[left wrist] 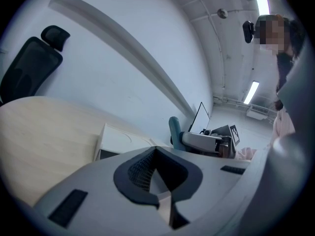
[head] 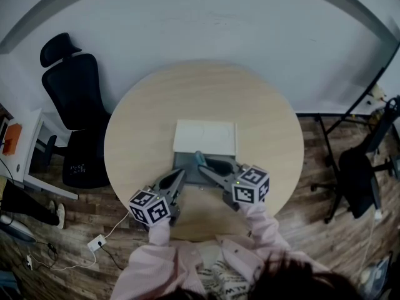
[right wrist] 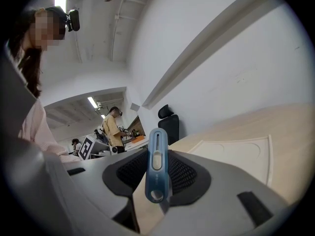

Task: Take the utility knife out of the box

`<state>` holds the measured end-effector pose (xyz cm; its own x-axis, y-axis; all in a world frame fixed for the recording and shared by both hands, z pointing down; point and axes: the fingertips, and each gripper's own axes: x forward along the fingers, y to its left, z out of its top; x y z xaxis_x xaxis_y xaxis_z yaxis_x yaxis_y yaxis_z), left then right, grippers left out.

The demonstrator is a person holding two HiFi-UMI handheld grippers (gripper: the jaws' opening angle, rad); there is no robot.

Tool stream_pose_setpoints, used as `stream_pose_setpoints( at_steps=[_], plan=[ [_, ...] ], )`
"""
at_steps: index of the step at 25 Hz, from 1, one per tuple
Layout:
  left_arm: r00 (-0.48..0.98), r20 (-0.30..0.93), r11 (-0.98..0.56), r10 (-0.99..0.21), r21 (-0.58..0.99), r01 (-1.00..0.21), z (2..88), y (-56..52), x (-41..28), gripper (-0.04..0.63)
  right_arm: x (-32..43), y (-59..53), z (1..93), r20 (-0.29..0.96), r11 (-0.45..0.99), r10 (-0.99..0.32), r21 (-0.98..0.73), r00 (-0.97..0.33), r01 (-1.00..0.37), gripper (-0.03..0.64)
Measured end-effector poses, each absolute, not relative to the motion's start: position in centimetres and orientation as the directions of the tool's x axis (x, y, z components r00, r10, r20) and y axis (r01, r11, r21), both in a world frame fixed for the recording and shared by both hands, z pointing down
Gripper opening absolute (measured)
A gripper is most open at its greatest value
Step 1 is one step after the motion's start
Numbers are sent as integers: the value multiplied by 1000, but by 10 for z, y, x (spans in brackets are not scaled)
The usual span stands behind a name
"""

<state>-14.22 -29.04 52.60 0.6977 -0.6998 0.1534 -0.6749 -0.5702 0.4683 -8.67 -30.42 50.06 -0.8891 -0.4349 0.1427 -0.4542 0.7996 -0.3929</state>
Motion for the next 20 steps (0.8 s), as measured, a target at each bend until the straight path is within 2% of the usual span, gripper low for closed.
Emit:
stream_pose_setpoints(
  at_steps=[20],
  plan=[
    [711,58,-628,-701,422,-654,483,-279,-137,0,-75,-283,465,18,842,-421,-365,-907,-398,137]
  ],
)
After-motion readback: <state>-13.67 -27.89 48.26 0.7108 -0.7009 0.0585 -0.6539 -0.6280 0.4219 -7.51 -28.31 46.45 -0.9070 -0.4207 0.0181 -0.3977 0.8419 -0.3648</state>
